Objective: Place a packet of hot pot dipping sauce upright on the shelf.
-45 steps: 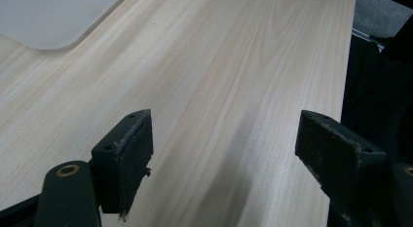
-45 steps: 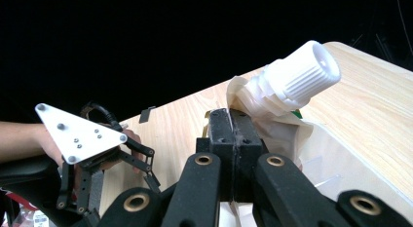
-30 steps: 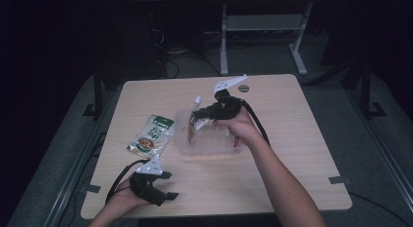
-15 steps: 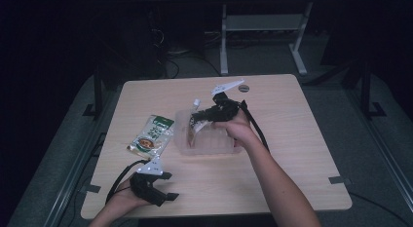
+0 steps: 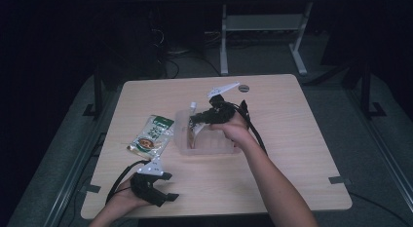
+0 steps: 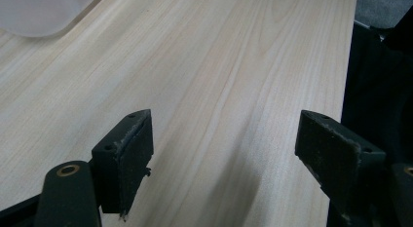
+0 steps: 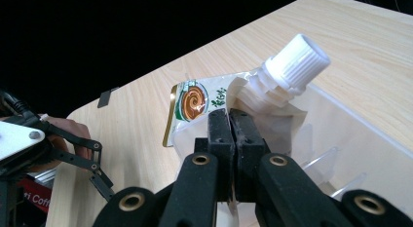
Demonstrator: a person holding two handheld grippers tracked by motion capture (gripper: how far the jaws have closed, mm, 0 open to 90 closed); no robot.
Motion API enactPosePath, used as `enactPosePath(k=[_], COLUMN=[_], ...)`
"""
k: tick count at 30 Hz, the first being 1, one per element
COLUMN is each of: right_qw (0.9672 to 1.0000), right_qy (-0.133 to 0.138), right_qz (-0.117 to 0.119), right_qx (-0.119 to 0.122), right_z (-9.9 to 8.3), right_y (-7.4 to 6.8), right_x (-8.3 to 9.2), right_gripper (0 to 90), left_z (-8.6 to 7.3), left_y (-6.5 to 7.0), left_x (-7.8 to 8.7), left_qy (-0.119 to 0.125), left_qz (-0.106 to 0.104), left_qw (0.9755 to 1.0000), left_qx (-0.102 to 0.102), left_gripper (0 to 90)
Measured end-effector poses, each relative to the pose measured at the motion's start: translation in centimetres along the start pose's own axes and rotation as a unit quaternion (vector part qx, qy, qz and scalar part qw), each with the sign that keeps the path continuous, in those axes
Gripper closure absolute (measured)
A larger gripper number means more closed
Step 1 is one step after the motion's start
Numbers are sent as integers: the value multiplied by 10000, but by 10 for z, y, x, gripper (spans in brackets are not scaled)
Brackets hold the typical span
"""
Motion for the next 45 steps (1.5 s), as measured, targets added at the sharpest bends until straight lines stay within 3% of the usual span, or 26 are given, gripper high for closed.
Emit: enactPosePath(k=[2,5,11,14,20,24,27,35,45], right_qw=[10000,10000,9997,9993,9986,9978,9971,9953,9939], right_qy=[-22,79,-143,-205,-258,-272,-260,-355,-546], right_qz=[-24,-5,-191,-273,-336,-431,-471,-468,-618], right_qx=[-6,-28,107,150,304,435,537,775,738], right_z=[0,2,-1,-4,-13,-23,-32,-60,-103], right_y=[0,-2,-8,-11,-21,-29,-35,-54,-60], right_x=[-1,1,15,21,38,47,53,63,79], right_gripper=[868,780,455,416,376,376,376,357,367], left_z=[0,0,0,0,1,0,0,0,1], left_y=[0,0,0,0,-1,-1,-3,-5,-3], left_x=[0,0,-1,-1,-1,-1,1,1,1], left_qy=[19,39,-1,10,-27,3,-11,16,45], left_qz=[2,3,11,9,34,56,84,121,134], left_qw=[10000,10000,10000,10000,10000,10000,10000,9999,9998], left_qx=[9,19,-19,23,-22,66,9,84,112], left_gripper=[214,214,214,214,214,214,214,216,235])
Point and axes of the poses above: each handheld gripper's, and its own axes: x roughly backward along the jaws, z roughly out of its top, y roughly to its right, the point moved 6 cm from there along -x, roughly forward along the jaws, and after that the axes turned 3 degrees about -z, right-handed, at the moved point
